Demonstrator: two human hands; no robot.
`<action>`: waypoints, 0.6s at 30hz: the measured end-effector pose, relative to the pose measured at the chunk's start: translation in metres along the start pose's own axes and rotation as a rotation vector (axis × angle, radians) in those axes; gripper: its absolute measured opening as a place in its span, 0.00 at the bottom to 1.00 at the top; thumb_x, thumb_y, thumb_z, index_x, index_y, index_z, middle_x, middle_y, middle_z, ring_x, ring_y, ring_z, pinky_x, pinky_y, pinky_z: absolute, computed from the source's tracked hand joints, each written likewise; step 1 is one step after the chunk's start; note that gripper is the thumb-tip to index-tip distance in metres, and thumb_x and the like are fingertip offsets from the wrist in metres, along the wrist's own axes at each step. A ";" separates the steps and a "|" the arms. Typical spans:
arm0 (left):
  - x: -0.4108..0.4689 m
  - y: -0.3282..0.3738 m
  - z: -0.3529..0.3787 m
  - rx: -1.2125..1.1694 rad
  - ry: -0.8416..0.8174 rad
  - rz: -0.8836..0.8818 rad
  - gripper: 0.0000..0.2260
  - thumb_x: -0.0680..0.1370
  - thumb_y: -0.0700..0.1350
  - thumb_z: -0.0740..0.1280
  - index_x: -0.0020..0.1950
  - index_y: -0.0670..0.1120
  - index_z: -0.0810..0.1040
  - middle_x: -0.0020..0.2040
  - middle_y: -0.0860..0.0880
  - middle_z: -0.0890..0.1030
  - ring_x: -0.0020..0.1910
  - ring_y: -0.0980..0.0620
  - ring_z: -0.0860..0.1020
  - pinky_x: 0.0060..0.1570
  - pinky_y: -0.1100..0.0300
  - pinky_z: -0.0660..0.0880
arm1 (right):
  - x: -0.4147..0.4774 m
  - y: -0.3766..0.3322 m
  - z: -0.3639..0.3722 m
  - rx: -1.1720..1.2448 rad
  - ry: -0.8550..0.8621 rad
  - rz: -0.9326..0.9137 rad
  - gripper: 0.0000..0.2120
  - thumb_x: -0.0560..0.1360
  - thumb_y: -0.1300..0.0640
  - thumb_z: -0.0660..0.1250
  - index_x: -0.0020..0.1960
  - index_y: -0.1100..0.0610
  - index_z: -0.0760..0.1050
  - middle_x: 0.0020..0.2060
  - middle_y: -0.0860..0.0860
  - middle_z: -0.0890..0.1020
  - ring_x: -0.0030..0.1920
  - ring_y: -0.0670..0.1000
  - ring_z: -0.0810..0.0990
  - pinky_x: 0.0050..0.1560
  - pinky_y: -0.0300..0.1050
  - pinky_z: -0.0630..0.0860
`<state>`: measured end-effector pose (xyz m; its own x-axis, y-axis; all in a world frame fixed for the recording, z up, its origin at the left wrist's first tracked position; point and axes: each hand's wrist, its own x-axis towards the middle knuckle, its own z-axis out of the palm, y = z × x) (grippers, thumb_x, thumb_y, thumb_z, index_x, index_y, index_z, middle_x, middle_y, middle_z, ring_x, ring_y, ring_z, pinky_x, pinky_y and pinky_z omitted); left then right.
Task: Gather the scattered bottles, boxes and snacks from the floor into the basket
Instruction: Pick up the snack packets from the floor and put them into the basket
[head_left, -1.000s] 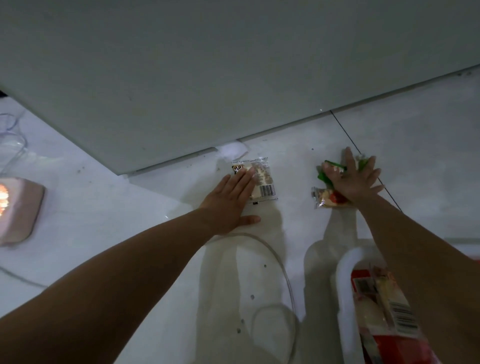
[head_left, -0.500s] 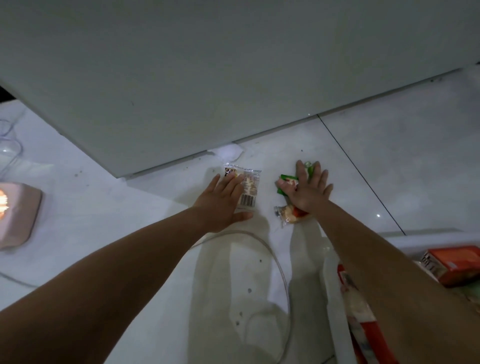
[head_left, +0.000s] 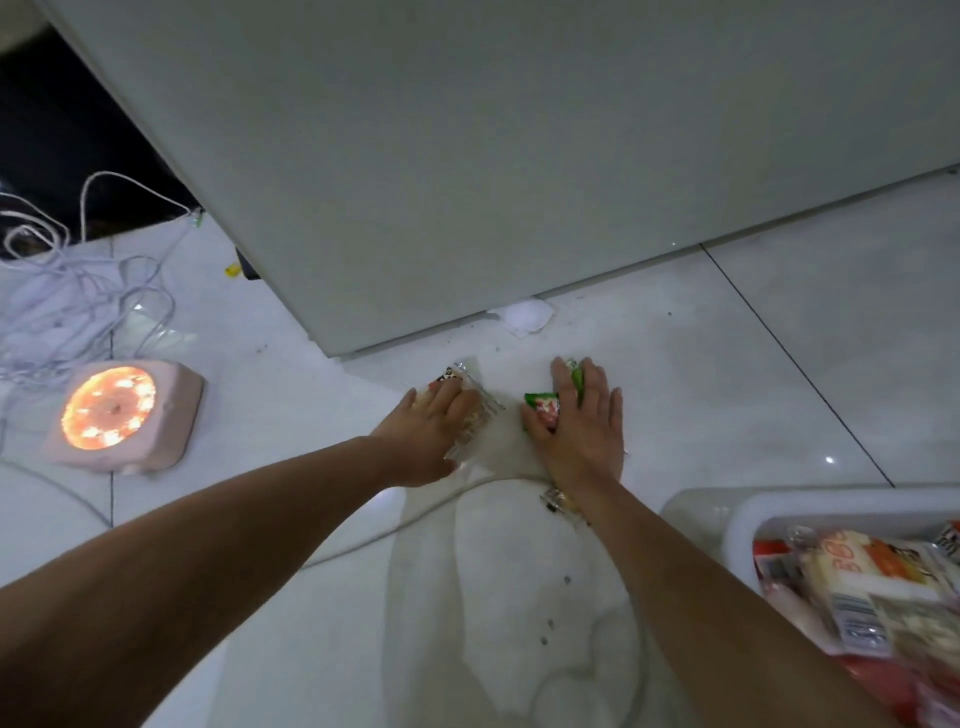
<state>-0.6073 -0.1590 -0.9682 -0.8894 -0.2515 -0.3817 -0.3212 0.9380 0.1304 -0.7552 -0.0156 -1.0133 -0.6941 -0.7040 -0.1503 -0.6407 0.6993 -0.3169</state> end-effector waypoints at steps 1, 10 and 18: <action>-0.004 -0.002 0.001 -0.024 0.004 -0.019 0.39 0.72 0.54 0.69 0.76 0.45 0.52 0.73 0.45 0.57 0.71 0.44 0.60 0.67 0.52 0.62 | -0.002 -0.003 0.000 0.004 -0.006 -0.019 0.32 0.76 0.35 0.50 0.77 0.44 0.48 0.77 0.53 0.48 0.77 0.53 0.42 0.76 0.52 0.39; -0.023 -0.010 0.012 -0.194 0.075 -0.283 0.38 0.72 0.55 0.71 0.75 0.51 0.54 0.73 0.42 0.53 0.69 0.40 0.60 0.61 0.45 0.72 | -0.022 -0.008 0.005 -0.048 0.077 -0.149 0.19 0.74 0.40 0.61 0.60 0.49 0.72 0.60 0.51 0.70 0.60 0.54 0.67 0.61 0.49 0.65; -0.035 -0.012 0.009 -0.065 -0.029 -0.246 0.39 0.72 0.54 0.72 0.75 0.53 0.53 0.73 0.41 0.52 0.64 0.40 0.65 0.54 0.49 0.76 | -0.023 -0.014 0.001 -0.045 0.069 -0.045 0.14 0.77 0.48 0.59 0.56 0.55 0.72 0.48 0.55 0.75 0.38 0.58 0.78 0.38 0.44 0.72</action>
<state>-0.5688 -0.1596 -0.9647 -0.7722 -0.4627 -0.4354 -0.5482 0.8316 0.0885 -0.7300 -0.0096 -1.0065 -0.6843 -0.7257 -0.0710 -0.6848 0.6730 -0.2794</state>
